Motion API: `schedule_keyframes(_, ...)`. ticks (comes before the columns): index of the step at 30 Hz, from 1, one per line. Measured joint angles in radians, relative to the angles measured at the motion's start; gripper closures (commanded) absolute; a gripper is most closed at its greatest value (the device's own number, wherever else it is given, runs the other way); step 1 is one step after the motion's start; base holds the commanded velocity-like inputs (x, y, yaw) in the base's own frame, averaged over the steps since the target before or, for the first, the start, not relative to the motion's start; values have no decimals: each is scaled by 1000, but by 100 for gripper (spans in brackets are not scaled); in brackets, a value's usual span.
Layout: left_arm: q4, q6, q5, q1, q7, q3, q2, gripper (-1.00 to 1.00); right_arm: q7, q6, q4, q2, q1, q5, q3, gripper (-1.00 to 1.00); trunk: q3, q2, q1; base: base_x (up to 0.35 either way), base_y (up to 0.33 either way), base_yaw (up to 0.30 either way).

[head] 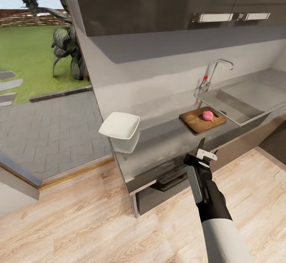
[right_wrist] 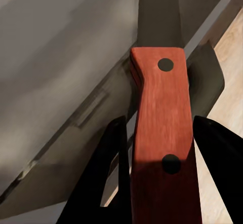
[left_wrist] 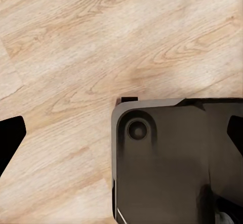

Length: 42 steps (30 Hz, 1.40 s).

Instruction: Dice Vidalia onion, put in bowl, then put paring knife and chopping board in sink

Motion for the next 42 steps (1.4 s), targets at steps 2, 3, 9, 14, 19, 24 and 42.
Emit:
schedule_keyframes(2,0,0,0,0,0,0,0,-100,0,0,0,0,0,0,0,100,0,0,0,-3,0,0)
schedule_keyframes(3,0,0,0,0,0,0,0,-100,0,0,0,0,0,0,0,100,0,0,0,-1,0,0)
schedule_keyframes(9,0,0,0,0,0,0,0,-100,0,0,0,0,0,-1,0,100,0,0,0,0,0,0)
schedule_keyframes(14,0,0,0,0,0,0,0,-100,0,0,0,0,0,0,0,100,0,0,0,0,0,0)
schedule_keyframes(19,0,0,0,0,0,0,0,-100,0,0,0,0,0,1,1,100,0,0,0,-83,0,0)
schedule_keyframes(24,0,0,0,0,0,0,0,-100,0,-1,3,0,0,1,2,100,0,0,0,-239,0,0)
schedule_keyframes(42,3,0,0,0,0,0,0,-100,-8,3,-57,0,0,-6,2,100,0,0,0,-92,0,0)
